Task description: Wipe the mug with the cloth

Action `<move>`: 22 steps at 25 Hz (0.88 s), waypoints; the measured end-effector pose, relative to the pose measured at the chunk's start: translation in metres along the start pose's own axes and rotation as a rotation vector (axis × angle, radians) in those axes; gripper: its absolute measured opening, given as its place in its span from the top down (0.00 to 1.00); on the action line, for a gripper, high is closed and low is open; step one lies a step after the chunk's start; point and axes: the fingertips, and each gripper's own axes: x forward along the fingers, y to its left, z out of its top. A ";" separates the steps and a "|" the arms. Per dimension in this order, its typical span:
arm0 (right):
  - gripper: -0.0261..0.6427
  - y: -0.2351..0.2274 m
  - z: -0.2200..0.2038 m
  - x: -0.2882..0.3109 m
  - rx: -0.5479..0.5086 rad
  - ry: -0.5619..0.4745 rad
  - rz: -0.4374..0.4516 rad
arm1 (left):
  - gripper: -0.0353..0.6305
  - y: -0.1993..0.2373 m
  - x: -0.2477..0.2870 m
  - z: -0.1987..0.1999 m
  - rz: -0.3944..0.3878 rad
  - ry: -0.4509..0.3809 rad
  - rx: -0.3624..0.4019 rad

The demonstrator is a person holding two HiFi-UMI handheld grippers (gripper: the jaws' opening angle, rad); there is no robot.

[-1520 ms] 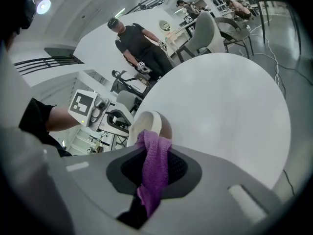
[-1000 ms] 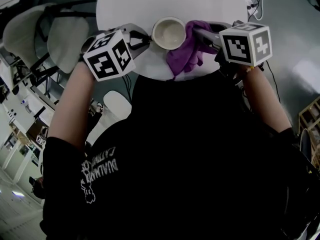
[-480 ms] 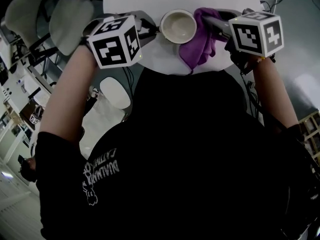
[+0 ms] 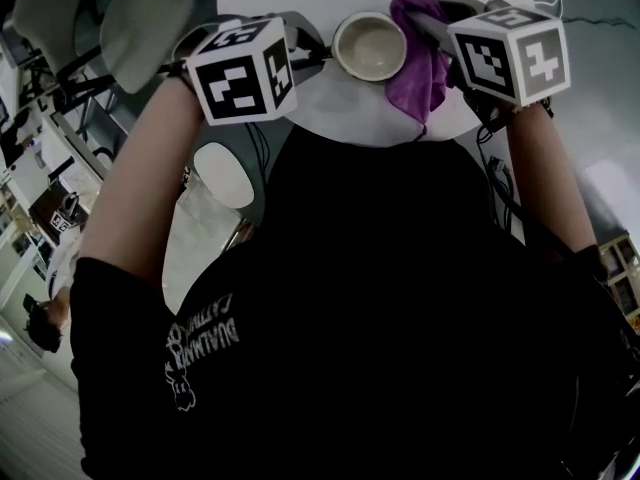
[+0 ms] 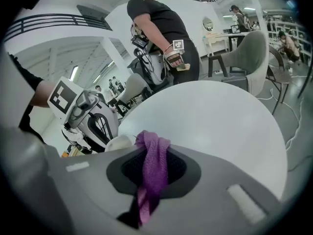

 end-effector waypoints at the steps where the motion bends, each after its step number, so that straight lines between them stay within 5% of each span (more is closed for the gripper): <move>1: 0.90 0.001 0.003 0.001 -0.014 0.001 -0.006 | 0.85 0.000 0.000 0.000 0.004 0.002 -0.003; 22: 0.91 0.030 0.038 0.021 -0.318 0.141 -0.028 | 0.86 0.002 -0.013 0.002 0.091 -0.002 -0.136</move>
